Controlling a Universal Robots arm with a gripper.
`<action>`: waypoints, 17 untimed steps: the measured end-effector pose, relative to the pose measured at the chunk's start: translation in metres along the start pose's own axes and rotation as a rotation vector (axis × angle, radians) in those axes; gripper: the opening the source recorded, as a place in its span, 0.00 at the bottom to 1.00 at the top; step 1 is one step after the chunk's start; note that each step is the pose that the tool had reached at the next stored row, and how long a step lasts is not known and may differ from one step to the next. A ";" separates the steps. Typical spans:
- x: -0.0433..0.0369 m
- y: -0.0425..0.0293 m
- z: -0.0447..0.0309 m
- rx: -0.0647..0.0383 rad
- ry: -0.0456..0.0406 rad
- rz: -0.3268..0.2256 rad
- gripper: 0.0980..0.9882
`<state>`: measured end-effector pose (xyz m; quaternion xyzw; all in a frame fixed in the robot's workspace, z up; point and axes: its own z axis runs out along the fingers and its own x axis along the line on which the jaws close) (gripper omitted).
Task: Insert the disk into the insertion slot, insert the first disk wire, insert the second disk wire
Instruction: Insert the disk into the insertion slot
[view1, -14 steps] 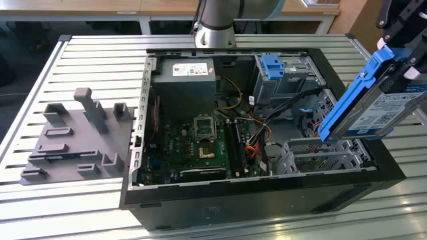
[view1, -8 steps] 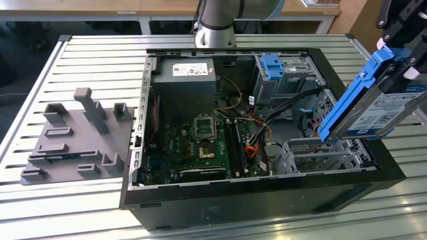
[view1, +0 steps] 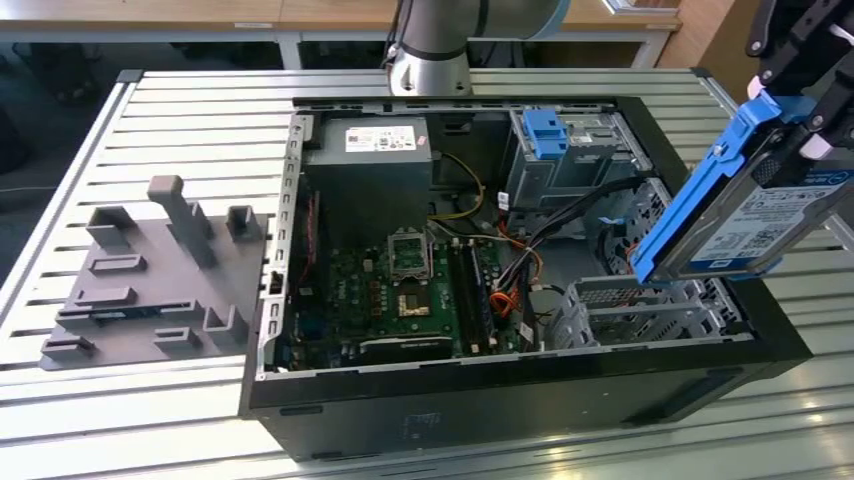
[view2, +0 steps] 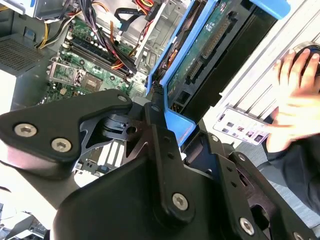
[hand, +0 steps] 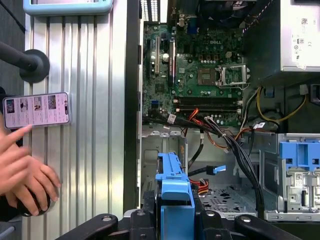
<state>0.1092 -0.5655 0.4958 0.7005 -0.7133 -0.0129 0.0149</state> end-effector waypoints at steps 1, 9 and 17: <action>0.0000 0.0004 0.0000 0.000 0.0001 0.000 0.30; 0.0000 0.0022 0.0008 0.000 0.0001 0.000 0.30; 0.0000 0.0039 0.0014 0.000 0.0000 0.000 0.30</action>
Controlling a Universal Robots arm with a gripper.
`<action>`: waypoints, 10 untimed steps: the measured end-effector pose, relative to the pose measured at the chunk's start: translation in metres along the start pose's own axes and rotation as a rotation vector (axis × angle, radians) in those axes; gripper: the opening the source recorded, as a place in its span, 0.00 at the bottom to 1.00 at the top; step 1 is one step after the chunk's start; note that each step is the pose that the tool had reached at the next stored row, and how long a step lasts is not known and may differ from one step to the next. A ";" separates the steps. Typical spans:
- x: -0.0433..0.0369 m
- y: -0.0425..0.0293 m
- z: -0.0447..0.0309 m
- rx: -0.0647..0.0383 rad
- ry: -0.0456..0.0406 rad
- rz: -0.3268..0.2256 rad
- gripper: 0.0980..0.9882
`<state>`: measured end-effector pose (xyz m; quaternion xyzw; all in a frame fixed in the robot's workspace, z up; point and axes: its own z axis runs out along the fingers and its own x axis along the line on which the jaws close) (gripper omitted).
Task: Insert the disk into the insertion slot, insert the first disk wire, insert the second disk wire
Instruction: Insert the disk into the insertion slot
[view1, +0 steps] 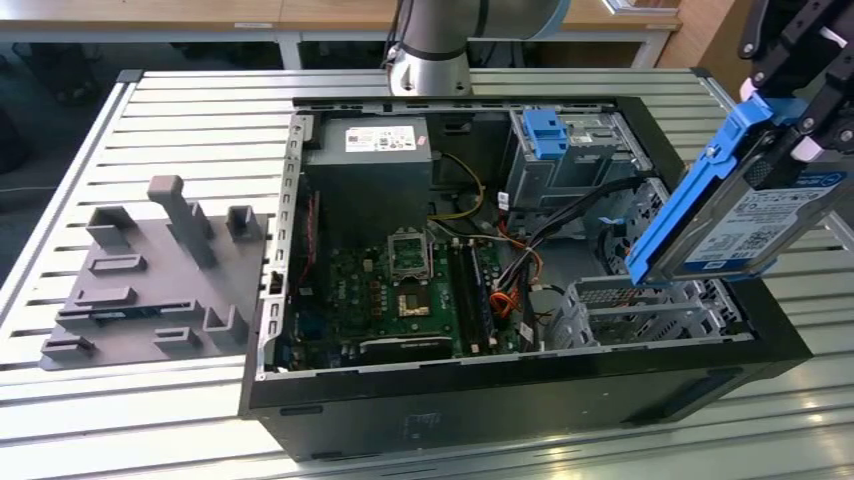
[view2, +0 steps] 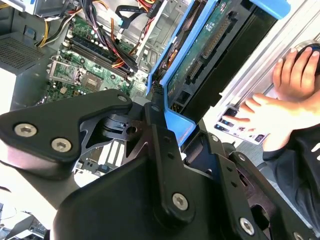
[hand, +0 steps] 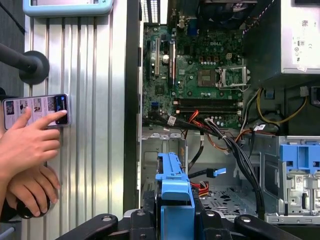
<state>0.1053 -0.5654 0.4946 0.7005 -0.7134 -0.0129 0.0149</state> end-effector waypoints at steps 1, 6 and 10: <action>0.0000 0.0002 0.0000 0.000 0.0000 0.000 0.30; 0.0000 0.0015 0.0004 0.000 0.0000 0.000 0.30; 0.0001 0.0036 0.0010 0.000 0.0000 0.000 0.30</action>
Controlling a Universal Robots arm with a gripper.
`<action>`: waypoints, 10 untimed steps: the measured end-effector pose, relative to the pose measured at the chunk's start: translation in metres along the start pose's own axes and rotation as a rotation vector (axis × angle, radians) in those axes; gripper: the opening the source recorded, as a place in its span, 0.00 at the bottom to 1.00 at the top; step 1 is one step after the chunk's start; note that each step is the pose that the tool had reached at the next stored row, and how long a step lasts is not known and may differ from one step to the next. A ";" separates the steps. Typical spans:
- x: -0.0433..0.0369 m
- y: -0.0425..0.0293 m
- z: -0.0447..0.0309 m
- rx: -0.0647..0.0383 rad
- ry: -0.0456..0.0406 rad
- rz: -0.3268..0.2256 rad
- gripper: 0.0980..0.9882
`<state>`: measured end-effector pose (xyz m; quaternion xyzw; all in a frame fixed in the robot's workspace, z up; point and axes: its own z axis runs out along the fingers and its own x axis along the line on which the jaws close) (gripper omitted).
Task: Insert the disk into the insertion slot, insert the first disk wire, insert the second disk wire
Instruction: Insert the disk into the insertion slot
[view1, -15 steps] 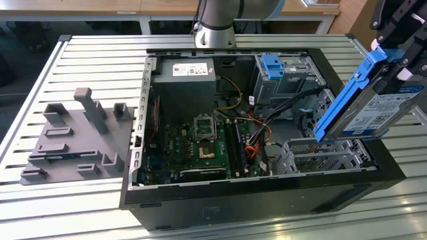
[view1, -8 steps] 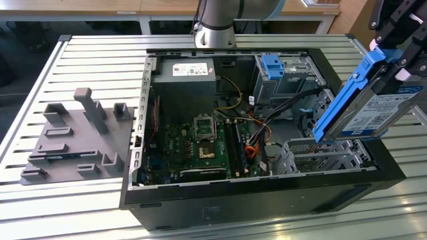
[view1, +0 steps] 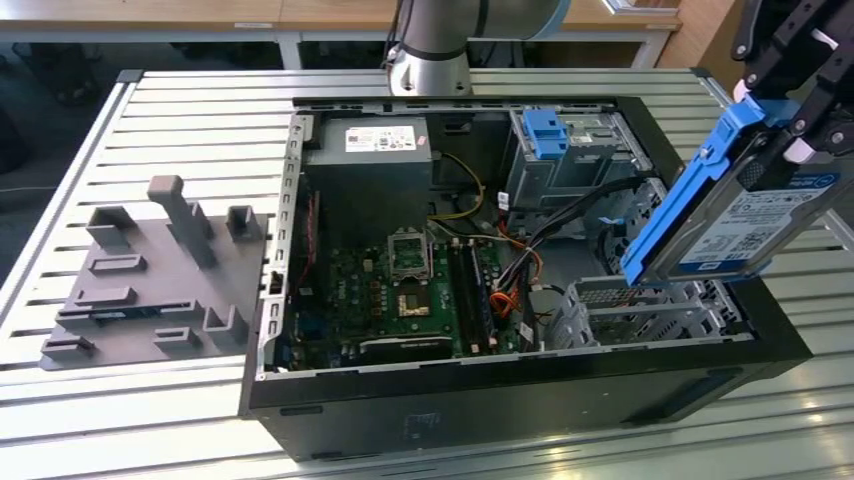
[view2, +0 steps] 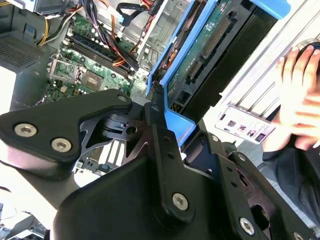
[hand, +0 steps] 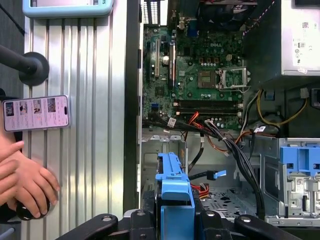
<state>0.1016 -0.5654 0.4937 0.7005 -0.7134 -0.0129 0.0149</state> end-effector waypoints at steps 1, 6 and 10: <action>0.0000 0.0003 0.0001 0.000 0.0000 0.000 0.30; 0.0000 0.0024 0.0009 0.000 0.0000 0.000 0.30; 0.0001 0.0042 0.0013 0.000 -0.0005 0.000 0.30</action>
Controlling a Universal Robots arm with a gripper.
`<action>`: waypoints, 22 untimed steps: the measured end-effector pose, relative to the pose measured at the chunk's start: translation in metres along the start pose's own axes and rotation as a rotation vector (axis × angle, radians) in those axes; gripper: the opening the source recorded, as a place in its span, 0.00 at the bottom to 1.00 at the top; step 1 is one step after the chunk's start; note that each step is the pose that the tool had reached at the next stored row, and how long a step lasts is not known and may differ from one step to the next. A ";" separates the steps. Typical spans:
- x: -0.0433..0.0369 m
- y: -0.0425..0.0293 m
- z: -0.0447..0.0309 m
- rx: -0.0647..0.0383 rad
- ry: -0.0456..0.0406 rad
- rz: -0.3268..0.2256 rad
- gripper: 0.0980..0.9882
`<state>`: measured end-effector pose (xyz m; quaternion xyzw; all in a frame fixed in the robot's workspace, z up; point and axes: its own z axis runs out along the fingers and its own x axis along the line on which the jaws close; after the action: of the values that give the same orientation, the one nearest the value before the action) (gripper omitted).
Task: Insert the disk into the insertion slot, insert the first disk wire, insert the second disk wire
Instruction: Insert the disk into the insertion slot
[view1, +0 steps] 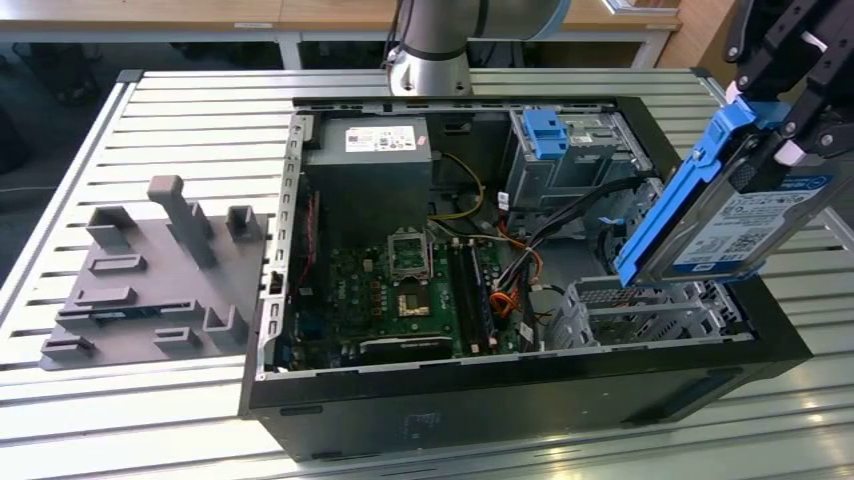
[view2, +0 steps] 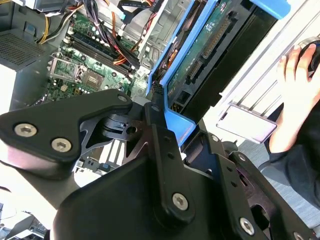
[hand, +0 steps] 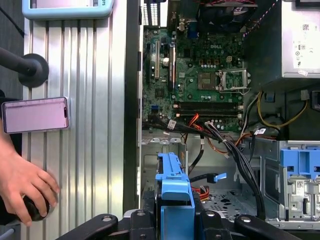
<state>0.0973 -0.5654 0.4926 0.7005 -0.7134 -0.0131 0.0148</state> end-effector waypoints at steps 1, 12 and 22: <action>0.0000 0.0005 0.0001 0.000 -0.0001 0.000 0.30; 0.0000 0.0051 0.0035 0.000 -0.0029 0.000 0.30; 0.0000 0.0050 0.0075 0.000 -0.0044 0.000 0.30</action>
<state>0.0920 -0.5654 0.4853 0.7006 -0.7133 -0.0145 0.0131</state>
